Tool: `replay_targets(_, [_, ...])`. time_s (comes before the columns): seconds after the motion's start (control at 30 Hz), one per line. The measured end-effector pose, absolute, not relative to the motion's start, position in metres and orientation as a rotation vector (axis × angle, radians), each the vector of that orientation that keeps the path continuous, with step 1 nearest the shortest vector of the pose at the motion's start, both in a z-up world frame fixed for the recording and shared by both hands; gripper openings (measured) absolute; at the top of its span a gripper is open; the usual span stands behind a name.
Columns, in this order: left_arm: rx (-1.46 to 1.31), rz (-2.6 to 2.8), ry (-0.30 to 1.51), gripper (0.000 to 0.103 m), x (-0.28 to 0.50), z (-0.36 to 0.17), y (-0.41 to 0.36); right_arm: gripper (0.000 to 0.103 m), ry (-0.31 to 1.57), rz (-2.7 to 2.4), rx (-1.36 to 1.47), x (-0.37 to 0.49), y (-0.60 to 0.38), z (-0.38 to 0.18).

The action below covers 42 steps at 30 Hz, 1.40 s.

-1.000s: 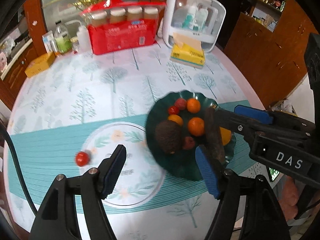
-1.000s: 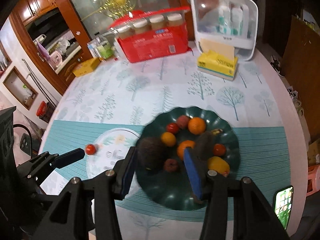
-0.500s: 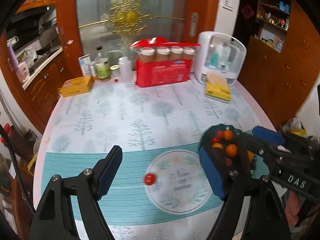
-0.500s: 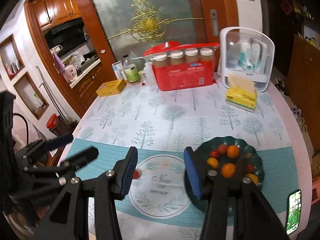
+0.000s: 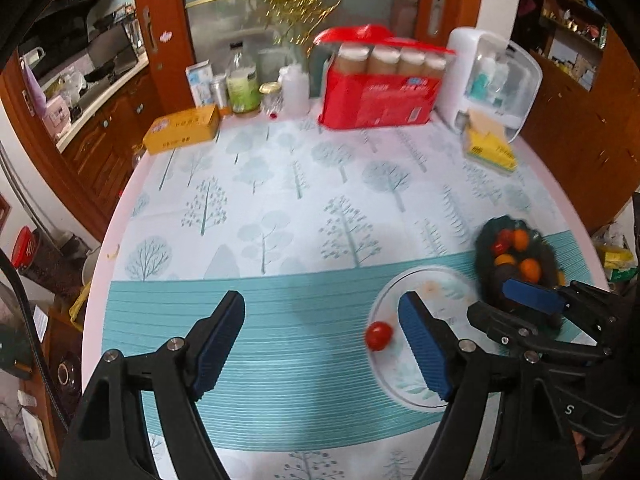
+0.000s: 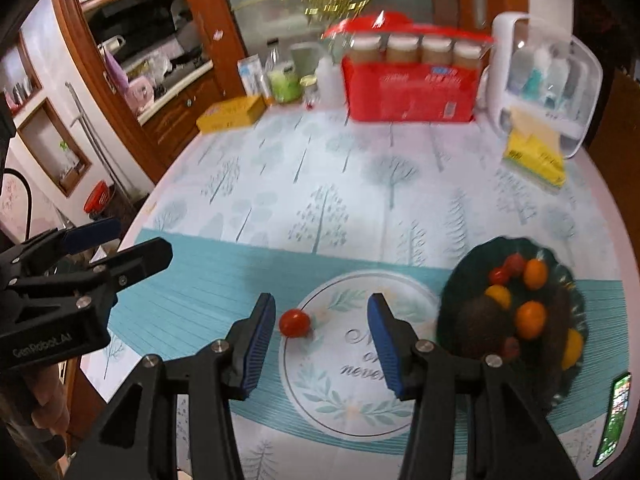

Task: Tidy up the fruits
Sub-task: 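Move the right tool from the plate toward the last cherry tomato, then close the right tool on the cherry tomato, then carry the cherry tomato in the right tool over the green plate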

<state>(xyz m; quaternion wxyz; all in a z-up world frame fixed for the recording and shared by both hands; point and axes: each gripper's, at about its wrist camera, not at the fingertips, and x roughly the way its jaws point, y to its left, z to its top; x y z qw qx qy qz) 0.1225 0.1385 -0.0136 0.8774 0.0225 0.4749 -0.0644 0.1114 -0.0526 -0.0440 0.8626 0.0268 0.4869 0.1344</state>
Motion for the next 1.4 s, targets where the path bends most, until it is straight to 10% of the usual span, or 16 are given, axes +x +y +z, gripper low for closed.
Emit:
replay_targets(0.63, [0.053,-0.083,1.279,0.078,0.171,-0.147,0.165,0.049,1.270,0.323,-0.009,0.164,-0.006,-0.160])
replay_targets(1.4, [0.090,-0.085,1.286,0.078,0.147,-0.134,0.152,0.030,1.214,0.414,-0.012,0.139,-0.005,-0.150])
